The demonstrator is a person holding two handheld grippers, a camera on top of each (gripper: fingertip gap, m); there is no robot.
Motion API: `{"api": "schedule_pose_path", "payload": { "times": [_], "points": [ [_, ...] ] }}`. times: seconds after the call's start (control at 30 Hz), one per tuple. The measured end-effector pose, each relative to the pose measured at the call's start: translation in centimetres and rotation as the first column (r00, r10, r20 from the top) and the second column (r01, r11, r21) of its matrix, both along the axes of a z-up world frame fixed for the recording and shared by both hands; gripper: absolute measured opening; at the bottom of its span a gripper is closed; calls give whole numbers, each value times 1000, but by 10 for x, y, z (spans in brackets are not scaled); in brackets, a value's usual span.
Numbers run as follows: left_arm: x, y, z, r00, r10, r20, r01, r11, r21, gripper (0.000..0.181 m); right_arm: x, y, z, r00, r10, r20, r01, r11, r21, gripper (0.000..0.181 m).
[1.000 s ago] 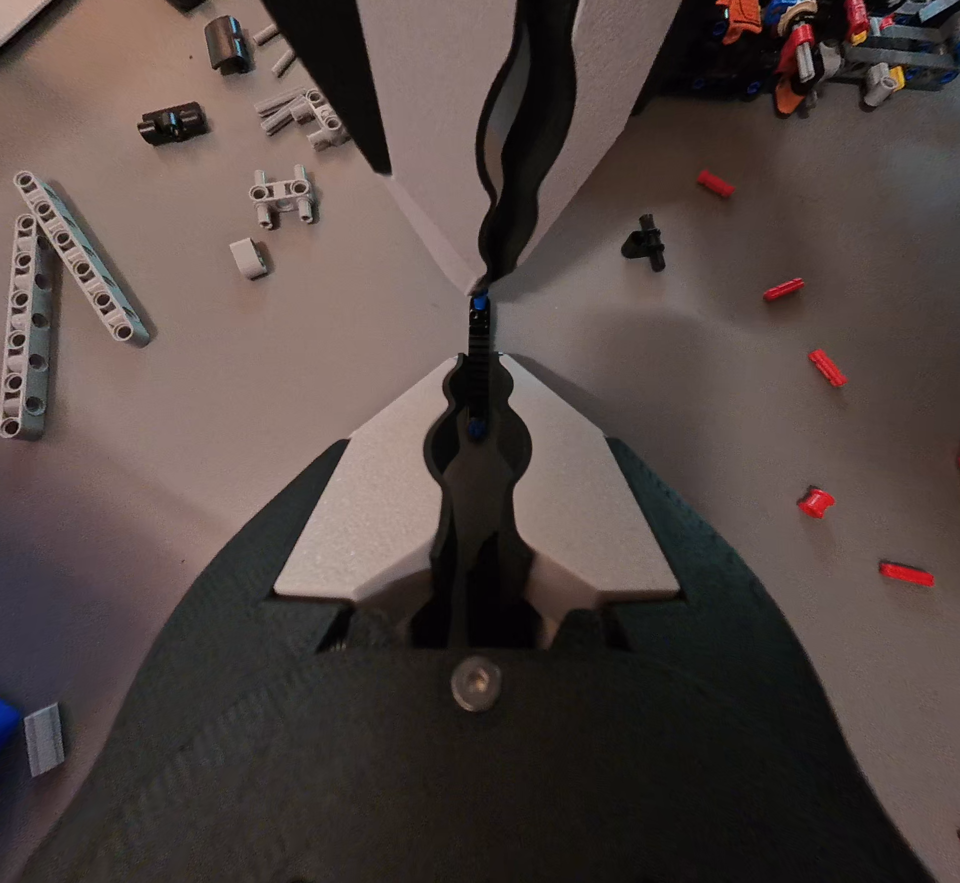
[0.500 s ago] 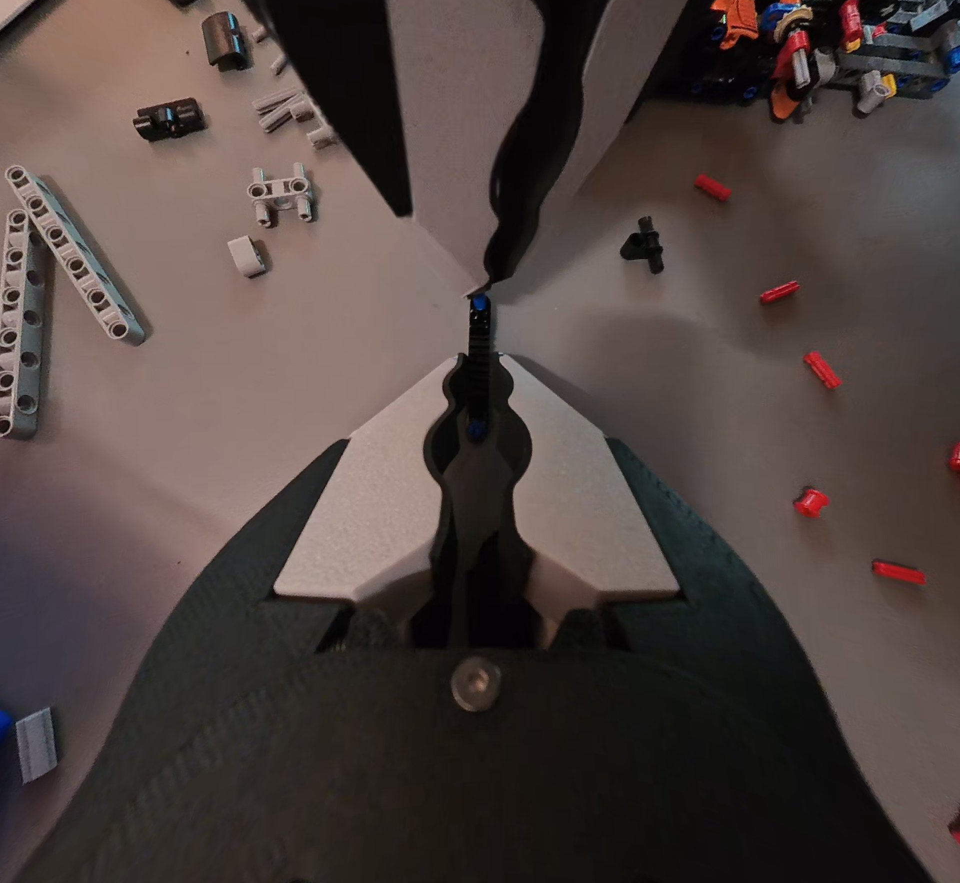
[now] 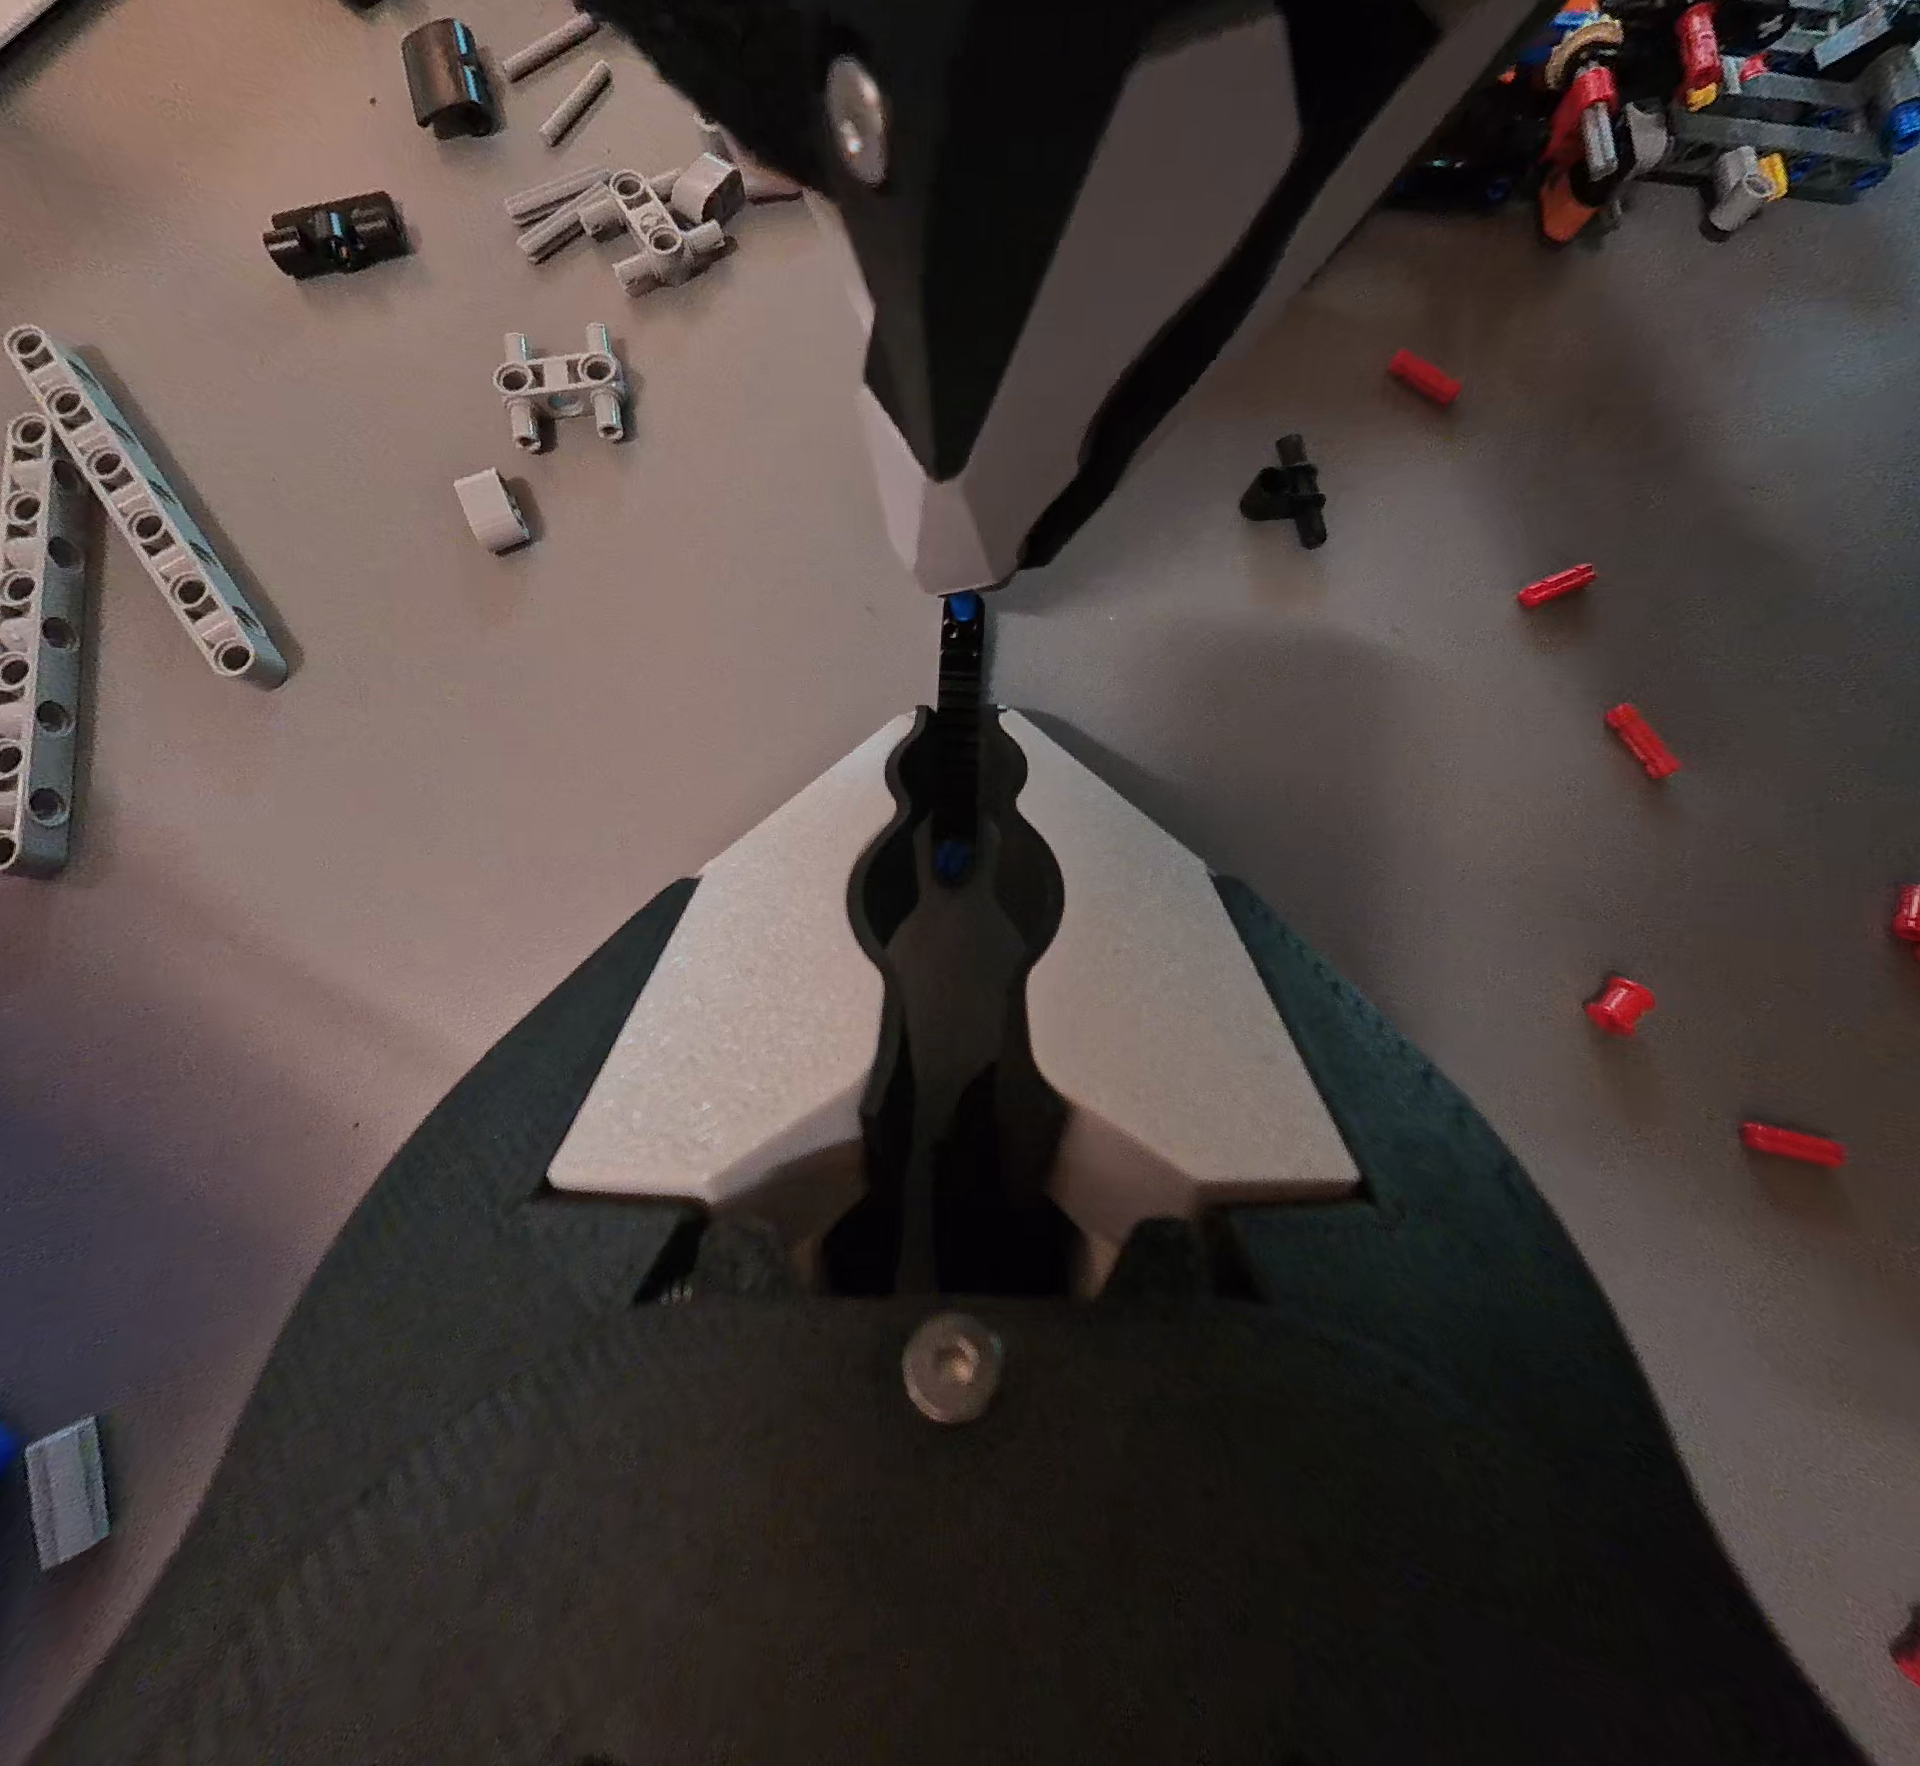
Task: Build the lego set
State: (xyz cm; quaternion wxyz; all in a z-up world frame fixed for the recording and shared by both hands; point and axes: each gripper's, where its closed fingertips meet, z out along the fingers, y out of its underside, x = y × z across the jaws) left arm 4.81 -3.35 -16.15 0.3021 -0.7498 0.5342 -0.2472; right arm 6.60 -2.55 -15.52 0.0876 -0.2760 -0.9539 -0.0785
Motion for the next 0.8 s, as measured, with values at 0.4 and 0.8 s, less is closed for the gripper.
{"api": "schedule_pose_path", "payload": {
  "times": [0.4,0.8],
  "points": [
    [0,0,0,1000,0,0,0,1000,1,9,-4,-8,0,1000,0,-5,0,1000,2,0],
    [0,0,0,1000,-1,1,1,1000,0,9,-2,-4,-3,992,-123,-12,120,985,-126,1]
  ]
}}
